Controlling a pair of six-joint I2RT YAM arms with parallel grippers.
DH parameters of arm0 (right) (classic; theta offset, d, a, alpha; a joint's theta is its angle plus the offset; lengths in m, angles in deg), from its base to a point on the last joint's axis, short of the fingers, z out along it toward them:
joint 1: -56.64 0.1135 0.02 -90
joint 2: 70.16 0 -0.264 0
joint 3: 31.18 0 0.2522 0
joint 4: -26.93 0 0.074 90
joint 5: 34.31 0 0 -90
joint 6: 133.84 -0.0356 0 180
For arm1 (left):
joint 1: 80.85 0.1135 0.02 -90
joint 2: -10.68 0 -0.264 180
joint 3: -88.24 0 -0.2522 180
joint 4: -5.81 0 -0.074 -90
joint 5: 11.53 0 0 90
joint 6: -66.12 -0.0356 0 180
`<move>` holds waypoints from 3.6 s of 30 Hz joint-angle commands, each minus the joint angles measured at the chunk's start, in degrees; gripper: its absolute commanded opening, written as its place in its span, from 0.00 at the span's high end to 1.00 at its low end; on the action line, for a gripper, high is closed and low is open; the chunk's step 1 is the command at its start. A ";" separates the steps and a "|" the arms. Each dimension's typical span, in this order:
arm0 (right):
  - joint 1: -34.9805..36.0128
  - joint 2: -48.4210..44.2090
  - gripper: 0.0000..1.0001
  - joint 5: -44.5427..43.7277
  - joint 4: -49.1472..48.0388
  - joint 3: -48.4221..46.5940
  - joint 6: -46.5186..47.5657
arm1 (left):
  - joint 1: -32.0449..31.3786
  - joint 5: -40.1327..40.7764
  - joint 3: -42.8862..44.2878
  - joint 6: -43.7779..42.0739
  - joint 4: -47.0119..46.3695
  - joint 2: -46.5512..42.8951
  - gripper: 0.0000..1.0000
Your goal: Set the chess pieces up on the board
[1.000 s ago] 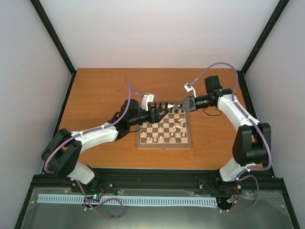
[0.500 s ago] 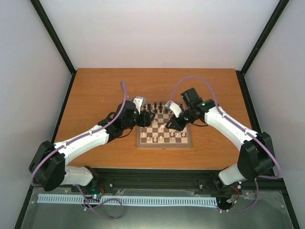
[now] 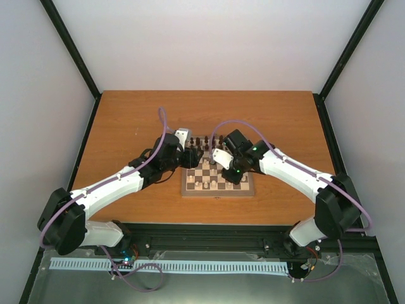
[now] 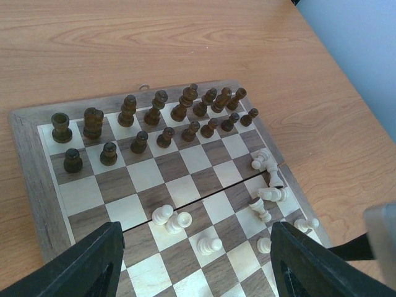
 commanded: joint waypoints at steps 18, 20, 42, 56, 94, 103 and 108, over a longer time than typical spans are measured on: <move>5.65 5.89 0.89 -7.65 3.71 0.46 2.89 | 0.61 0.55 0.41 -0.56 -0.35 -0.18 0.33; 5.73 6.39 0.89 -7.81 3.60 0.40 2.85 | 0.62 0.55 0.29 -0.44 -0.40 -0.16 0.32; 5.77 8.58 0.79 -6.07 1.89 0.01 2.73 | 0.79 0.03 -0.63 -0.39 -0.90 0.20 0.32; 5.77 8.69 0.74 -5.87 1.38 -0.22 2.66 | 0.89 -0.44 -0.60 -0.66 -1.07 0.99 0.32; -14.36 -5.65 0.59 12.49 -3.35 3.57 2.31 | 0.61 0.52 20.72 -4.66 14.54 28.48 0.54; -14.48 -5.36 0.59 13.03 -3.05 3.75 2.77 | 0.62 0.26 23.58 -4.57 16.38 32.09 0.60; -14.57 -5.04 0.59 13.14 -2.84 3.85 3.04 | 0.61 0.83 24.27 -4.44 17.80 32.87 0.62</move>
